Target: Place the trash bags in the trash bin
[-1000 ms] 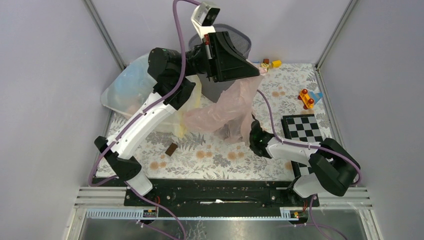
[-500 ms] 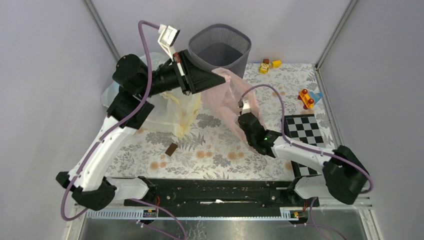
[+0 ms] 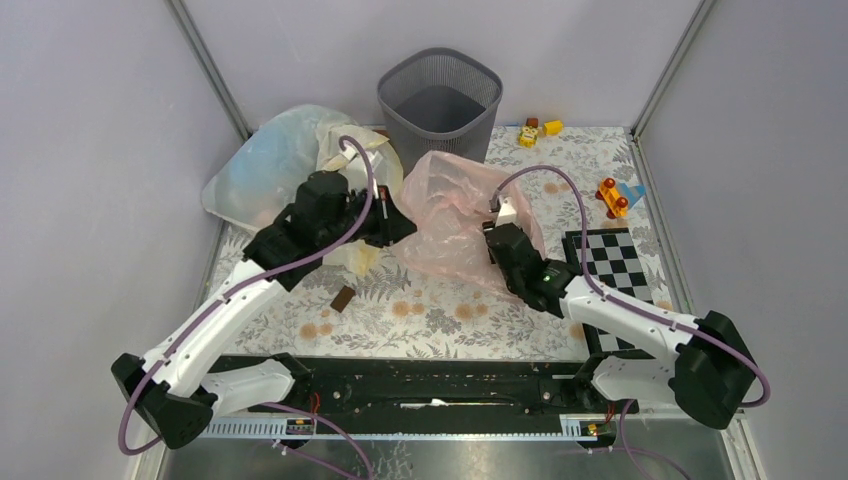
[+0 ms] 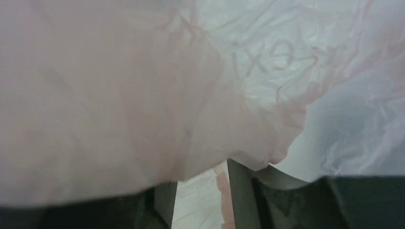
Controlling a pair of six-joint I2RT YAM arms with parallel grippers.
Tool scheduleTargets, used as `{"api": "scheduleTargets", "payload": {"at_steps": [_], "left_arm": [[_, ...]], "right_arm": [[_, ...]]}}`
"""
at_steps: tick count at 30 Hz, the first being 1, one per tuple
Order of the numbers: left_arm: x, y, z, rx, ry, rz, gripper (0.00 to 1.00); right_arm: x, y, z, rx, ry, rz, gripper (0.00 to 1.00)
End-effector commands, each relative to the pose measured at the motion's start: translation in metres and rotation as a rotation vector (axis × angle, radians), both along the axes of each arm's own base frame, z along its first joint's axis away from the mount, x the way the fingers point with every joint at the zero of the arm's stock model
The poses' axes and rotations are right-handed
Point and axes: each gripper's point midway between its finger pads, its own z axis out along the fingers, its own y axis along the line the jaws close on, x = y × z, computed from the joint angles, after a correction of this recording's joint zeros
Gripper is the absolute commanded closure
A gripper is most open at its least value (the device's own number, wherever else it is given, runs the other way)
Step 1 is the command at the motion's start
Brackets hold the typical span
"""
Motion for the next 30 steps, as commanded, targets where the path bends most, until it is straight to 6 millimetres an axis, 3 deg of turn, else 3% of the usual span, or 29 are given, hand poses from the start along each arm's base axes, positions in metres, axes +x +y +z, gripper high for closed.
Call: {"api": "scheduleTargets", "payload": {"at_steps": [1, 5, 9, 12, 14, 20, 26, 30], "left_arm": [[0.014, 0.014, -0.018, 0.058, -0.065, 0.079, 1.0], [0.016, 0.012, -0.023, 0.061, -0.057, 0.076, 1.0], [0.012, 0.005, -0.022, 0.047, -0.045, 0.032, 1.0], [0.011, 0.008, -0.017, 0.056, -0.048, 0.041, 1.0], [0.014, 0.016, -0.01, 0.077, -0.064, 0.083, 1.0], [0.023, 0.028, 0.036, 0.066, -0.132, 0.16, 1.0], [0.031, 0.032, 0.072, 0.054, -0.183, 0.2, 1.0], [0.01, 0.025, 0.122, -0.066, -0.252, 0.114, 1.0]], "right_arm": [[0.006, 0.044, 0.052, 0.184, -0.069, 0.156, 0.49], [0.019, 0.059, 0.069, 0.204, -0.107, 0.177, 0.36], [0.032, 0.068, 0.067, 0.169, -0.156, 0.203, 0.34], [0.028, 0.082, 0.06, 0.124, -0.211, 0.35, 0.33], [0.026, 0.08, 0.05, 0.057, -0.237, 0.403, 0.31], [0.027, 0.066, 0.003, -0.14, -0.152, 0.419, 0.25], [0.029, 0.061, -0.001, -0.147, -0.153, 0.383, 0.19], [0.043, 0.032, -0.015, -0.278, -0.082, 0.19, 0.15]]}}
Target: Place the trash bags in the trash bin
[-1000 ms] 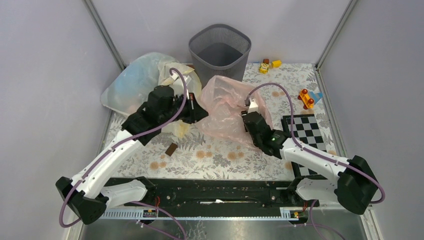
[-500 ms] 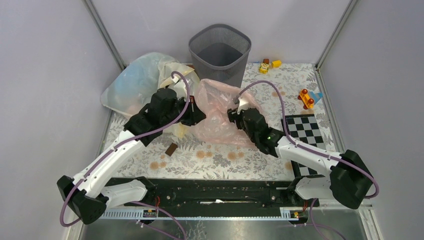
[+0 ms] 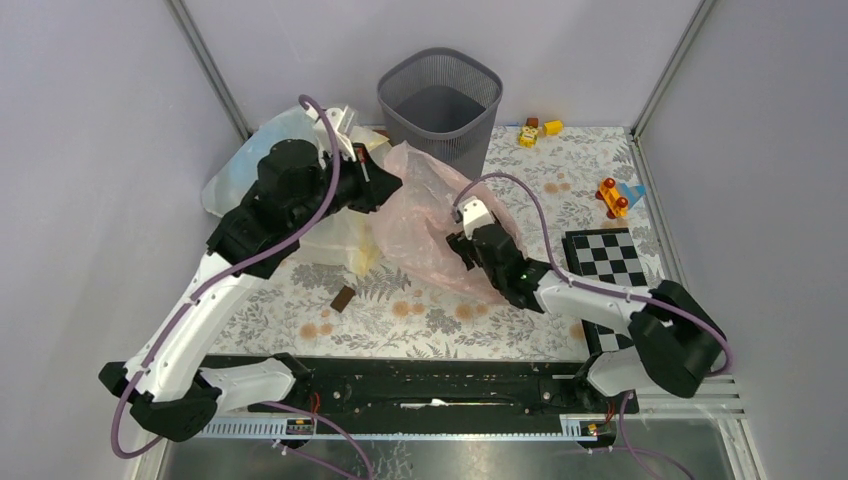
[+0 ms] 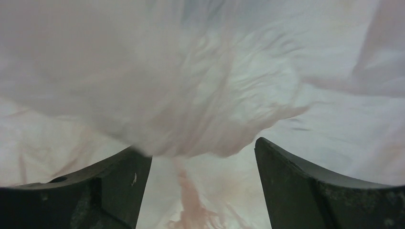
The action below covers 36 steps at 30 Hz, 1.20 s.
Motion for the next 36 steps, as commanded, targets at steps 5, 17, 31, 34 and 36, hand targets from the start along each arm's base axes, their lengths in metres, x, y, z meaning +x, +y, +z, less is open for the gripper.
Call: {"api": "scheduleTargets", "payload": {"at_steps": [5, 17, 31, 34, 36], "left_arm": [[-0.054, -0.012, 0.076, -0.191, -0.126, -0.238, 0.99], [-0.002, -0.004, -0.014, 0.006, 0.009, -0.034, 0.99], [0.016, 0.016, -0.028, 0.079, 0.006, 0.086, 1.0], [0.02, 0.027, -0.034, 0.102, 0.01, 0.14, 1.0], [0.022, 0.031, -0.047, 0.127, 0.032, 0.165, 1.0]], "right_arm": [[0.024, -0.029, 0.0, -0.159, -0.008, -0.26, 0.14], [-0.018, 0.044, 0.095, 0.339, 0.006, 0.128, 0.06], [-0.017, 0.025, 0.144, 0.685, 0.076, -0.167, 0.0], [-0.028, 0.035, 0.139, 0.714, 0.165, -0.12, 0.0], [-0.037, 0.045, 0.144, 0.75, 0.211, -0.068, 0.0]]}}
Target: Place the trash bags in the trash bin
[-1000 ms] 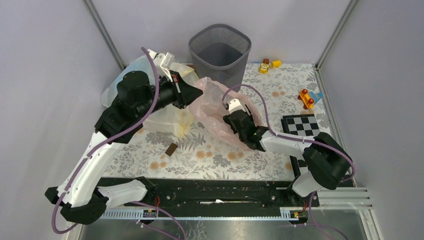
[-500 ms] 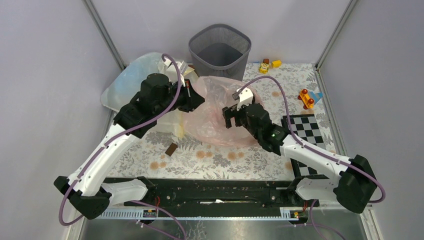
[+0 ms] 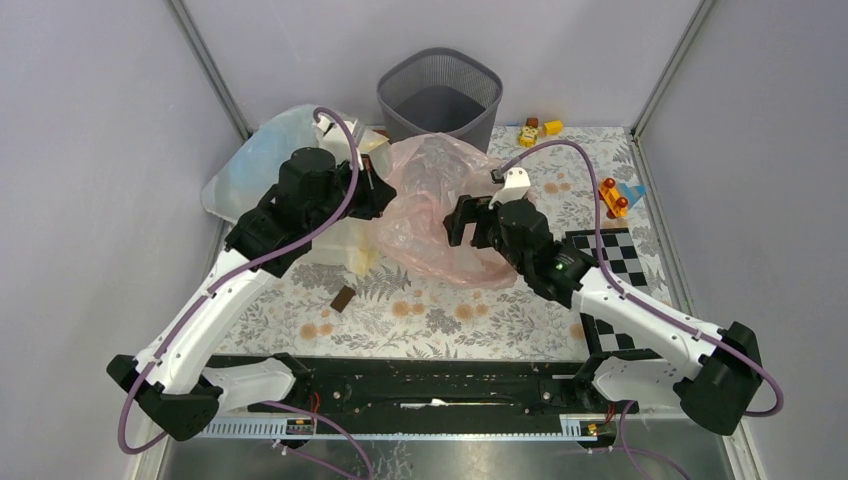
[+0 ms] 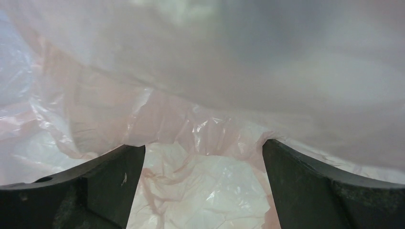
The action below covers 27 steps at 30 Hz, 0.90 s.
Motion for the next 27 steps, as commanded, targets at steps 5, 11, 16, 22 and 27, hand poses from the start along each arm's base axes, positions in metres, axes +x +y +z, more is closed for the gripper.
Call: {"api": "scheduleTargets", "payload": {"at_steps": [5, 11, 16, 22, 27], "left_arm": [[0.013, 0.03, -0.045, 0.095, 0.024, 0.144, 1.0], [0.027, 0.033, -0.085, 0.107, 0.096, 0.164, 1.0], [0.04, 0.031, -0.101, 0.105, 0.129, 0.174, 1.0], [0.049, 0.017, -0.08, 0.02, 0.094, 0.134, 1.0], [0.047, -0.012, -0.063, -0.079, 0.095, 0.014, 1.0]], "right_arm": [[-0.035, 0.031, 0.046, 0.211, 0.078, 0.197, 0.0], [-0.041, 0.021, 0.072, 0.291, 0.033, 0.175, 0.0], [-0.056, 0.036, 0.093, 0.371, 0.029, 0.285, 0.0], [-0.075, 0.069, 0.113, 0.492, 0.09, 0.467, 0.0], [-0.069, 0.088, 0.122, 0.568, 0.082, 0.515, 0.0]]}}
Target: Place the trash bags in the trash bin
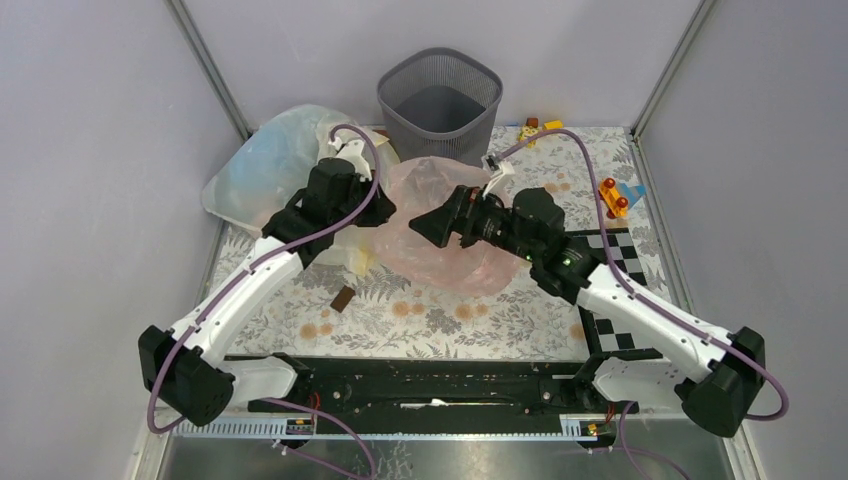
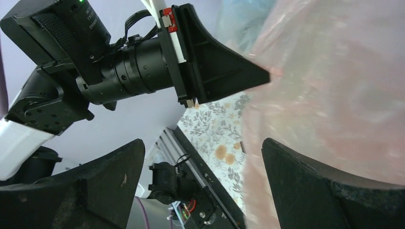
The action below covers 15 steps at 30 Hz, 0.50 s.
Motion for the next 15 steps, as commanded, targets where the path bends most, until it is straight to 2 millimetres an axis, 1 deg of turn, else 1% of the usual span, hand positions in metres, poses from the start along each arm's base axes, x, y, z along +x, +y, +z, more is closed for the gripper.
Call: {"api": "scheduleTargets", "payload": {"at_steps": [1, 3, 4, 6, 8, 9, 11, 14, 15], "left_arm": [[0.007, -0.036, 0.043, -0.167, -0.075, -0.12, 1.0], [0.008, -0.04, 0.038, -0.175, -0.062, -0.136, 1.0], [0.009, -0.038, 0.034, -0.165, -0.053, -0.124, 1.0], [0.016, -0.025, 0.028, -0.13, -0.051, -0.06, 1.0], [0.021, -0.011, 0.024, -0.123, -0.043, -0.015, 1.0], [0.023, -0.003, 0.025, -0.127, -0.046, 0.005, 1.0], [0.023, 0.011, 0.029, -0.128, -0.061, 0.036, 1.0], [0.019, 0.021, 0.036, -0.131, -0.087, 0.054, 1.0], [0.018, 0.023, 0.036, -0.129, -0.087, 0.057, 1.0]], "right_arm": [[-0.006, 0.025, 0.044, 0.175, -0.032, 0.116, 0.0], [-0.006, 0.033, 0.048, 0.209, -0.022, 0.141, 0.0], [-0.006, 0.034, 0.052, 0.216, -0.024, 0.15, 0.0], [-0.005, 0.032, 0.058, 0.204, -0.044, 0.14, 0.0], [-0.004, 0.022, 0.068, 0.169, -0.097, 0.105, 0.0], [-0.002, 0.016, 0.071, 0.136, -0.118, 0.075, 0.0], [0.007, -0.005, 0.067, 0.031, -0.134, -0.029, 0.0], [0.02, -0.051, 0.042, -0.151, -0.121, -0.23, 0.0], [0.023, -0.069, 0.026, -0.215, -0.107, -0.3, 0.0]]}}
